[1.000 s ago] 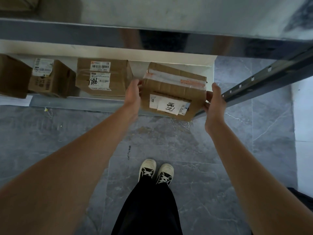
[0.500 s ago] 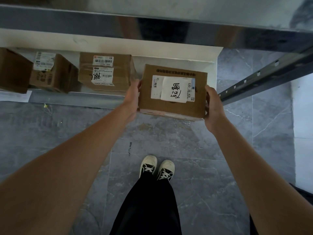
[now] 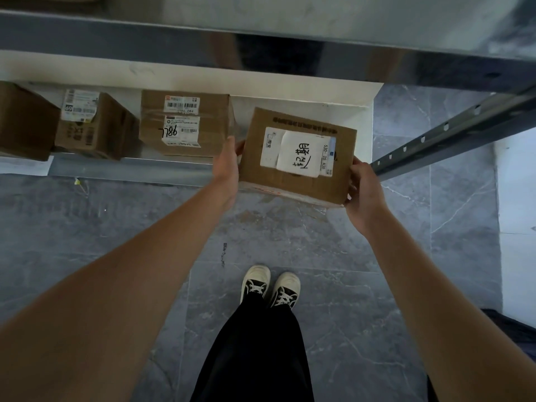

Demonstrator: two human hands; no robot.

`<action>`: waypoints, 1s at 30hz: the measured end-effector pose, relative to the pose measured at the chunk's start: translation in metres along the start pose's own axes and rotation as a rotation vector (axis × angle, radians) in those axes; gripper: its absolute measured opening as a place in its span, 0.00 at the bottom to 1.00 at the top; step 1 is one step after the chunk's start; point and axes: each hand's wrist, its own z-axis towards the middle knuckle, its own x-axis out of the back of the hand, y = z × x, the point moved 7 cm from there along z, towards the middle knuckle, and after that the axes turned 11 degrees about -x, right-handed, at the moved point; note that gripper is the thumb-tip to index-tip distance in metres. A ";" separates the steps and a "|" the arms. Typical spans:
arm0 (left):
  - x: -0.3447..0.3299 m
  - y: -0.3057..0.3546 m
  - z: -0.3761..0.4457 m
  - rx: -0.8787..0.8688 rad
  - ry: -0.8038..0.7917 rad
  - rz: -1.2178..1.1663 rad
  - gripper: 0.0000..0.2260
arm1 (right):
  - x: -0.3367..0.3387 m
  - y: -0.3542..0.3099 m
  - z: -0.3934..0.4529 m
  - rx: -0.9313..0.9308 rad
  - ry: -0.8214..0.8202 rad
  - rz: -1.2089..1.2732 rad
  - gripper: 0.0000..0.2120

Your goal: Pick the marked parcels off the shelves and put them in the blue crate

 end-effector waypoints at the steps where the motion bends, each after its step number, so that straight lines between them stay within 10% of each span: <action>1: 0.001 0.003 -0.002 -0.011 0.032 -0.013 0.20 | -0.002 0.000 -0.003 0.028 -0.018 0.020 0.18; 14: -0.024 0.096 -0.090 -0.070 -0.222 0.077 0.13 | 0.041 0.060 -0.125 -0.178 0.102 0.189 0.29; 21: -0.034 0.112 -0.157 -0.048 -0.111 -0.062 0.27 | 0.062 0.085 -0.192 -0.237 -0.007 0.293 0.35; 30: -0.037 0.098 -0.226 0.043 -0.261 -0.148 0.24 | 0.061 0.079 -0.240 -0.064 0.104 -0.036 0.22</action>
